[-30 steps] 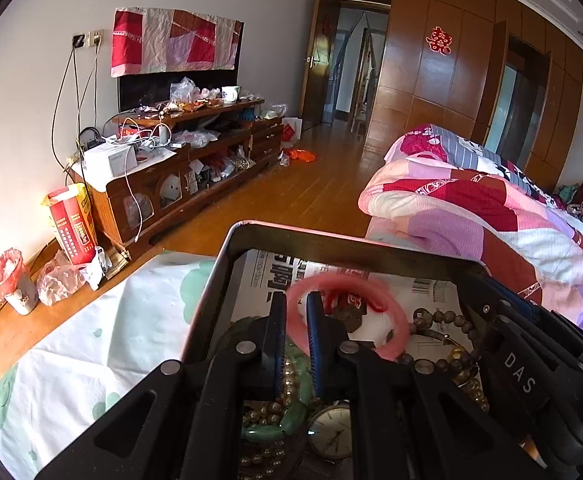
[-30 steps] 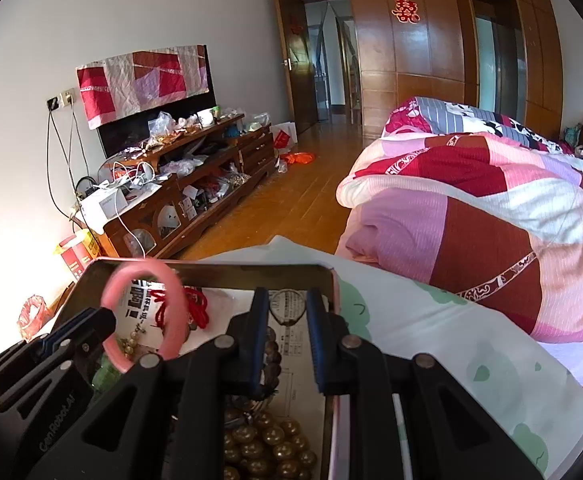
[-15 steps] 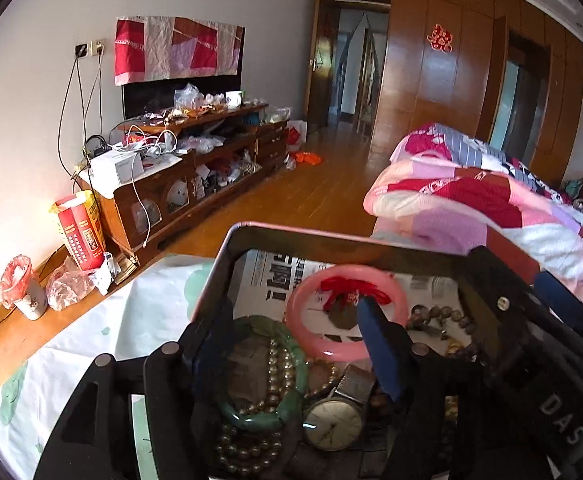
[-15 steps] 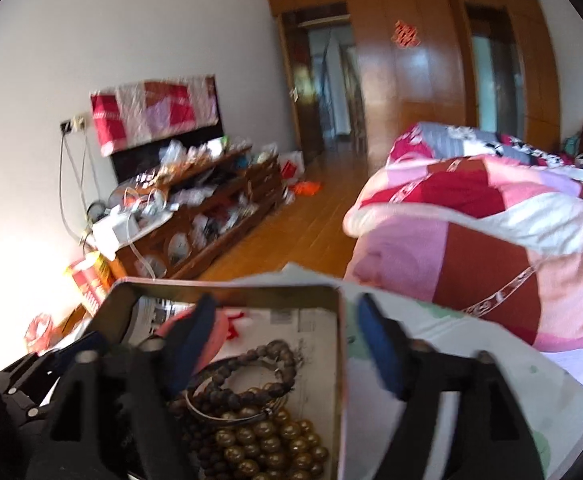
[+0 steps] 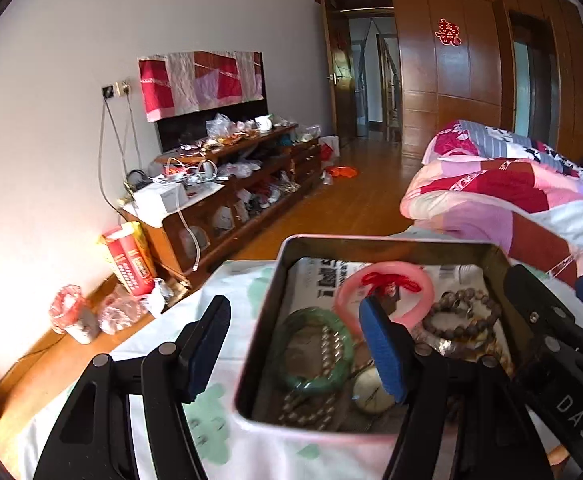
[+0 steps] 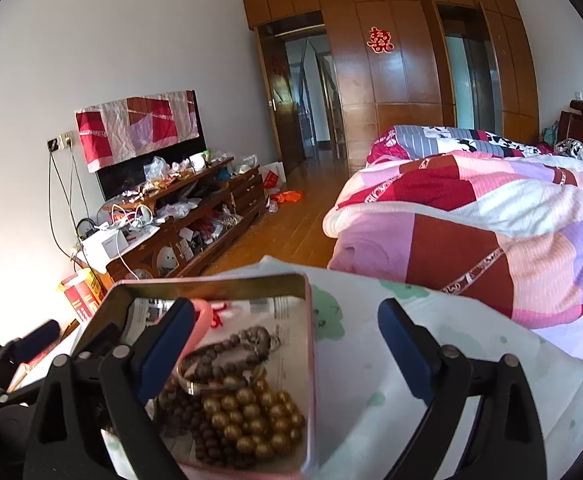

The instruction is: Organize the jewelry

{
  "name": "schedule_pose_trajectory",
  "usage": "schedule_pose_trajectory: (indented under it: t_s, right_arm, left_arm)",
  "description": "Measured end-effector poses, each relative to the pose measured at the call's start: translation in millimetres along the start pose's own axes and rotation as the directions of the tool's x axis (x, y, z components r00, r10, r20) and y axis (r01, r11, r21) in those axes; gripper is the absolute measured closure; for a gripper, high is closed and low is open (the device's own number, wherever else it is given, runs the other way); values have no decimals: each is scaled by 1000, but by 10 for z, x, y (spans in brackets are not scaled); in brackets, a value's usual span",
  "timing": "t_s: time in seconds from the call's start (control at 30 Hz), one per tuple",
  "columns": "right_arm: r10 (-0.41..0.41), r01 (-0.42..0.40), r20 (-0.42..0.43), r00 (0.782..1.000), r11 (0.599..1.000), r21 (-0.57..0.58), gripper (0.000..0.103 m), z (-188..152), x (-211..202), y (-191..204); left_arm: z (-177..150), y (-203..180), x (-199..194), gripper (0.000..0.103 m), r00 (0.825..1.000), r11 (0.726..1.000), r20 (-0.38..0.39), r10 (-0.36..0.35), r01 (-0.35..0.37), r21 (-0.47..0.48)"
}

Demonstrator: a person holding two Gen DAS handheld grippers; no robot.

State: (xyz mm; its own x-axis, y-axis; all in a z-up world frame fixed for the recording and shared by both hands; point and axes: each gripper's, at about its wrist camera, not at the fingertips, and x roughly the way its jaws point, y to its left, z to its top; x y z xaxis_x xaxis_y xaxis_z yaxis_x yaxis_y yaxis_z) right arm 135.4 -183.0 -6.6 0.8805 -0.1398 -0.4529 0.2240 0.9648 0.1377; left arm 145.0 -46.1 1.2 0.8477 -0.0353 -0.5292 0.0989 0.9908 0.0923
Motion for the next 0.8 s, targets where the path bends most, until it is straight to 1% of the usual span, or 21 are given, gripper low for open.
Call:
schedule_pose_trajectory:
  t_s: [0.13, 0.23, 0.53, 0.7, 0.8]
  right_arm:
    - [-18, 18, -16, 1000, 1000, -9, 6, -73, -127, -15]
    - [-18, 18, -18, 1000, 1000, -14, 5, -115, -235, -34]
    - [13, -14, -8, 1000, 999, -35, 5, -244, -592, -26]
    - [21, -20, 23, 1000, 999, -47, 2, -384, -891, -36]
    - [31, -28, 62, 998, 999, -39, 1, -436, -1058, -54]
  left_arm:
    - [-91, 59, -86, 36, 1000, 1000, -13, -8, 7, -15]
    - [-165, 78, -174, 36, 1000, 1000, -15, 0, -1, -15]
    - [-388, 128, -573, 36, 999, 1000, 41, -10, 11, -25]
    - [-579, 197, -780, 36, 998, 997, 46, -40, 43, -65]
    - [-657, 217, -914, 36, 997, 997, 66, -38, 42, -70]
